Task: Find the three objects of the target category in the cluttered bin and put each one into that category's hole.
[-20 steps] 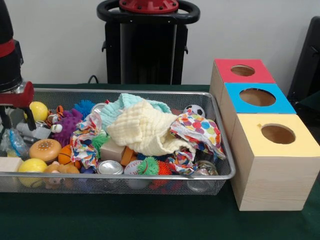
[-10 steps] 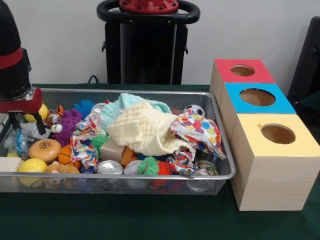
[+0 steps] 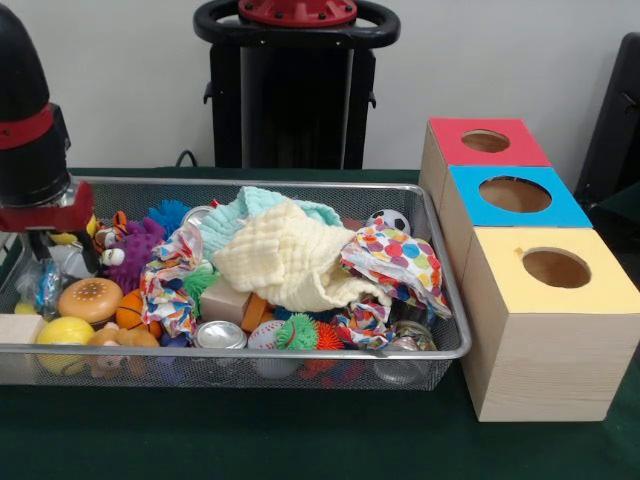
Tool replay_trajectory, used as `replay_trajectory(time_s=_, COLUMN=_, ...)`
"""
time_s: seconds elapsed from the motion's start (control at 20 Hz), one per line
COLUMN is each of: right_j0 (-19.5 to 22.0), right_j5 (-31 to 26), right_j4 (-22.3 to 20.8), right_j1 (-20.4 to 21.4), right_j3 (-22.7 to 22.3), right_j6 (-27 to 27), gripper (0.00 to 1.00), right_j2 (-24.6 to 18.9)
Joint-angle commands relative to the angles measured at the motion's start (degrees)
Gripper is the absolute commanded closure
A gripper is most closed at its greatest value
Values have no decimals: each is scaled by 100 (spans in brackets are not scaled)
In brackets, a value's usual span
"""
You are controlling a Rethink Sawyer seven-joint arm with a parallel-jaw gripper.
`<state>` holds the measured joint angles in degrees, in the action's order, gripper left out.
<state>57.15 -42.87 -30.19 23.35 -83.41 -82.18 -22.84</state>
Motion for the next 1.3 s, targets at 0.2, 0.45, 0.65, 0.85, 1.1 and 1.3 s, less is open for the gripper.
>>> replay_trajectory(time_s=0.2, right_j0=55, right_j5=-988, right_j4=226, right_j1=341, right_j3=-125, right_j6=618, gripper=0, right_j2=-132)
replay_trajectory(time_s=0.45, right_j0=55, right_j5=-1197, right_j4=261, right_j1=355, right_j3=-67, right_j6=683, gripper=0, right_j2=-181)
replay_trajectory(time_s=0.65, right_j0=33, right_j5=-1093, right_j4=200, right_j1=231, right_j3=-20, right_j6=666, gripper=0, right_j2=-201)
replay_trajectory(time_s=0.85, right_j0=13, right_j5=-443, right_j4=-15, right_j1=-322, right_j3=118, right_j6=540, gripper=0, right_j2=-203)
replay_trajectory(time_s=1.1, right_j0=17, right_j5=-155, right_j4=-124, right_j1=-607, right_j3=285, right_j6=546, gripper=0, right_j2=-224)
replay_trajectory(time_s=1.3, right_j0=57, right_j5=-89, right_j4=-171, right_j1=-637, right_j3=320, right_j6=604, gripper=0, right_j2=-239)
